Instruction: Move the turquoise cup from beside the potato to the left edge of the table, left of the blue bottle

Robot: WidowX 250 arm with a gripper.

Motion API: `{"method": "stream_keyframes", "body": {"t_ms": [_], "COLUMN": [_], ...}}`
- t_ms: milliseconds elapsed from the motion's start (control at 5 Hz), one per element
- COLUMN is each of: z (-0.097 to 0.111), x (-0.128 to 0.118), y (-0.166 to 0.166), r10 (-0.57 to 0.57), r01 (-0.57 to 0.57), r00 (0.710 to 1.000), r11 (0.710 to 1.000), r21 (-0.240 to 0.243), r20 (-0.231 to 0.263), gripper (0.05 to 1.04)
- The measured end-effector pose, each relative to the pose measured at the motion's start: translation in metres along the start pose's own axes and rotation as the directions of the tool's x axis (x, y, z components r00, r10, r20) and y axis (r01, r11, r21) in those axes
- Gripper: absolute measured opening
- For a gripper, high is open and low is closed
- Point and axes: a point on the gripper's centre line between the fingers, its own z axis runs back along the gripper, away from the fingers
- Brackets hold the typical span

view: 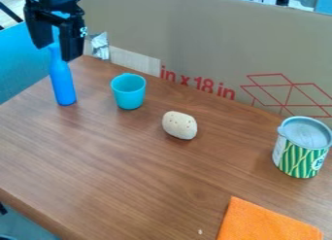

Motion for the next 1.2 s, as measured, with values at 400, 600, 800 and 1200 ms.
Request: {"method": "stream_keyframes", "body": {"t_ms": [400, 600, 800, 1200], "z": [-0.029, -0.042, -0.05, -0.065], "x": [0.009, 0.023, 0.034, 0.049], "y": [-0.003, 0.0, 0.003, -0.003], "r10": [0.094, 0.285, 0.434, 0.55], "r01": [-0.096, -0.285, -0.432, -0.547], "r00": [0.995, 0.958, 0.901, 0.835], "r11": [0.994, 0.953, 0.892, 0.829], "r21": [-0.06, -0.098, -0.129, -0.116], "r20": [-0.037, -0.02, -0.015, 0.001], "gripper": [1.011, 1.01, 1.01, 1.01]}}
